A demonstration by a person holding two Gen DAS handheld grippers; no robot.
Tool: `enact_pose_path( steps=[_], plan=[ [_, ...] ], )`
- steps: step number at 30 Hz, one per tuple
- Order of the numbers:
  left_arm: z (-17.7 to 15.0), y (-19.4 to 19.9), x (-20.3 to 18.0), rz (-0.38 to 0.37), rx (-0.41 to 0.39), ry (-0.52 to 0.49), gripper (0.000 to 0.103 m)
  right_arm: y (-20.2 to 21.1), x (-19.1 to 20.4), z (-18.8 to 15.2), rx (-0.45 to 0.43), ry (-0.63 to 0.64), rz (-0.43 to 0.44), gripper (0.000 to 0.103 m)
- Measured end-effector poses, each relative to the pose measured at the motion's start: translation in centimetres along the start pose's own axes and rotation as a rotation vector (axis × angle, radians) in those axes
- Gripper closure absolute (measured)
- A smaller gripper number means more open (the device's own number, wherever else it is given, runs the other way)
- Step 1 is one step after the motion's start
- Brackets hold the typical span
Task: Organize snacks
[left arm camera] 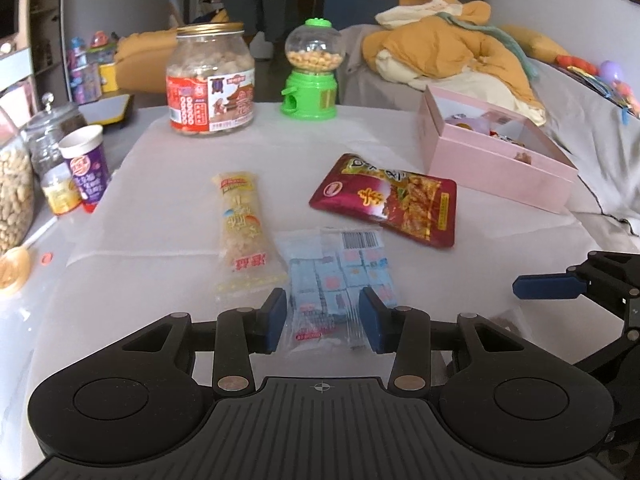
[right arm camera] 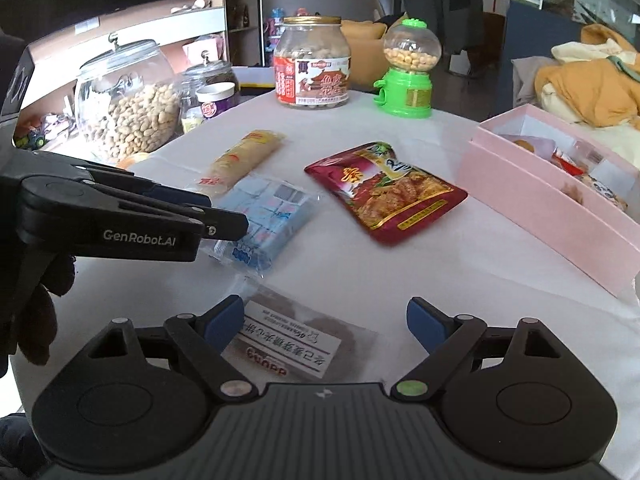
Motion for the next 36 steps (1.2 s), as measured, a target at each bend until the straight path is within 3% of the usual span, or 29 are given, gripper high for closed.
enact_pose_path(
  steps=[5,9,14,16,18,24,31,36],
  plan=[
    [-0.6,0.6,-0.4,0.002,0.003,-0.004,0.056,0.6,-1.7,-0.6,0.028,-0.05,-0.004,0.009],
    [-1.2,1.0,-0.5,0.009,-0.005,0.006,0.055,1.8,-4.8,-1.2,-0.046,-0.065,-0.16,0.003],
    [-1.6,1.5,-0.7,-0.006,-0.015,0.003,0.057,3.2,-7.8,-1.5,-0.067,-0.126,-0.274,0.004],
    [-1.3,2.1,-0.2,-0.017,-0.047,0.027,0.057,3.8,-8.0,-1.8,-0.064,-0.129,-0.254,0.004],
    [-0.9,2.5,0.6,-0.005,-0.071,0.067,0.057,4.6,-7.1,-2.0,-0.06,-0.127,-0.173,0.004],
    [0.0,2.4,2.9,0.03,-0.07,0.153,0.058,4.0,-2.4,-2.4,0.011,-0.072,-0.002,0.004],
    [-0.6,2.6,3.2,0.01,-0.055,0.16,0.058,1.4,-0.3,-2.5,0.058,0.035,-0.036,0.004],
    [-0.8,2.3,3.2,-0.002,-0.06,0.176,0.058,1.8,-5.8,-1.5,0.046,0.006,-0.132,0.003]
  ],
)
Point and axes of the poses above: each gripper's, at about its wrist camera, not at the fingertips, and y roughly against the way its jaws point, x to its left, z to its top, the point moved 6 cm from there along -y, roughly the way its jaws point, and after that the axes turned 11 degrees about -y, right-handed, at the moved point
